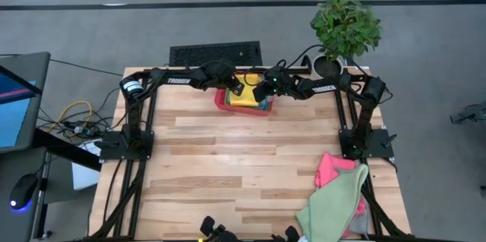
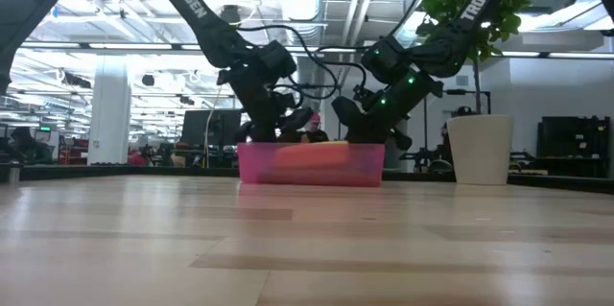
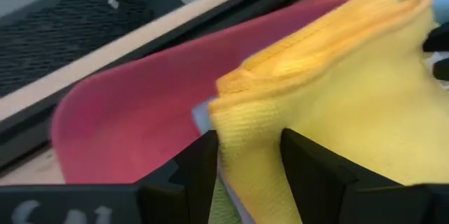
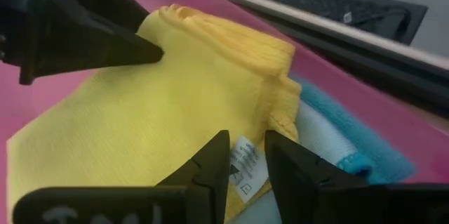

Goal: Fold microfiber towels
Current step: Stack the yellow microfiber cloth on top of the light blue microfiber cloth in the red bin, then fold the green microfiber cloth

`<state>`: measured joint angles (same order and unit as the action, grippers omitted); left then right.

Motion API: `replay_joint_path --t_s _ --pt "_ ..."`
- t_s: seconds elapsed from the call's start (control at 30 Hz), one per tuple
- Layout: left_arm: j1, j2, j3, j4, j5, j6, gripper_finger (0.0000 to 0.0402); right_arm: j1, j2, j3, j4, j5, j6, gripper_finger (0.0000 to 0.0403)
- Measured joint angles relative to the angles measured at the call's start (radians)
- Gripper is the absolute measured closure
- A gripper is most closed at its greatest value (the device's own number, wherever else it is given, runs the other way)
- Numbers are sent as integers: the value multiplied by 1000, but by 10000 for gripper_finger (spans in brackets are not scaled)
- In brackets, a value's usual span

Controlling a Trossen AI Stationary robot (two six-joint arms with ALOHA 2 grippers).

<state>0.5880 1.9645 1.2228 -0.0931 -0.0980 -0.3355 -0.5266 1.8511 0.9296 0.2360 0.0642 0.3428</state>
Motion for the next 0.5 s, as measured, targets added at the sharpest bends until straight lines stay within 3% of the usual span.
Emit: replay_joint_path --t_s 0.07,0.27,0.5 --pt "-1 -16 0 2 34 -3 244 0 -32 -5 -27 -17 1 284" --pt "-7 -129 66 -43 11 40 220 -8 -234 27 -161 -12 -69 284" --pt "-47 -276 134 -272 41 157 161 19 -568 59 -642 -14 -137 264"
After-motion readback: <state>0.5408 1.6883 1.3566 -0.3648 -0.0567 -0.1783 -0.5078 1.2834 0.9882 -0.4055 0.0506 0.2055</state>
